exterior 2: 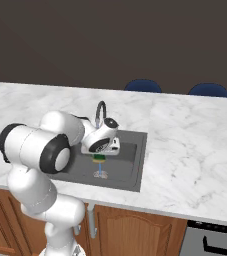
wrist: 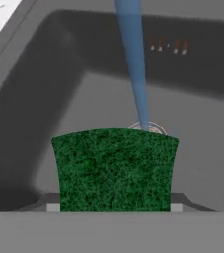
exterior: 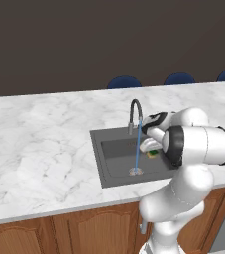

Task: Soak the sponge with water for a few seconds and then drop it inside the sink.

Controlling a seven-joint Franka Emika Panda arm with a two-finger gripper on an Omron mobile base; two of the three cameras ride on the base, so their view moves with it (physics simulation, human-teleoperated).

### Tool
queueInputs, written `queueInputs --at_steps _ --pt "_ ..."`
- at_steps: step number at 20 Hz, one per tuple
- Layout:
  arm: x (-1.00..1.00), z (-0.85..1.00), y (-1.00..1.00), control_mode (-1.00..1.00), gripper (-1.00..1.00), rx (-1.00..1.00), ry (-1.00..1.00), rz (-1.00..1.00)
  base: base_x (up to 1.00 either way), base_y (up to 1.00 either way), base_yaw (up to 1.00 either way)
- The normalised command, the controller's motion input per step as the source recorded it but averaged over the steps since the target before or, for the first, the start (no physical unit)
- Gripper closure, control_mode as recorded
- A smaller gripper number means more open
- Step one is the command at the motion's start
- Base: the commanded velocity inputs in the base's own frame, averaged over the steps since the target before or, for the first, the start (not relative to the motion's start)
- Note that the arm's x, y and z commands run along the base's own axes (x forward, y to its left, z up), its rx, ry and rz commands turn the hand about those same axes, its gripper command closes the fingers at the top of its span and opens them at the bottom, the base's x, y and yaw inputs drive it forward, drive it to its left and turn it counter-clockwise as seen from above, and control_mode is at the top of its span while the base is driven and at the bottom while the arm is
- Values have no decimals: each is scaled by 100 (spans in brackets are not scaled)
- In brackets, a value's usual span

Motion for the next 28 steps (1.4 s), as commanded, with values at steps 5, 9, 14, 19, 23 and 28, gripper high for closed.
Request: queueInputs --at_steps 5,9,14,19,23,28 --pt "11 -15 -19 -100 100 0 2 -23 0 0 0" --pt "16 -7 -15 -100 100 0 0 -17 0 0 0" --pt "19 -12 -21 -100 100 0 0 -13 0 0 0" --pt "3 -22 -13 -100 100 0 0 -8 0 0 0" --pt "0 -23 -12 -100 100 0 0 -3 0 0 0" --pt "0 -24 -3 -100 100 1 -2 0 0 0 0"
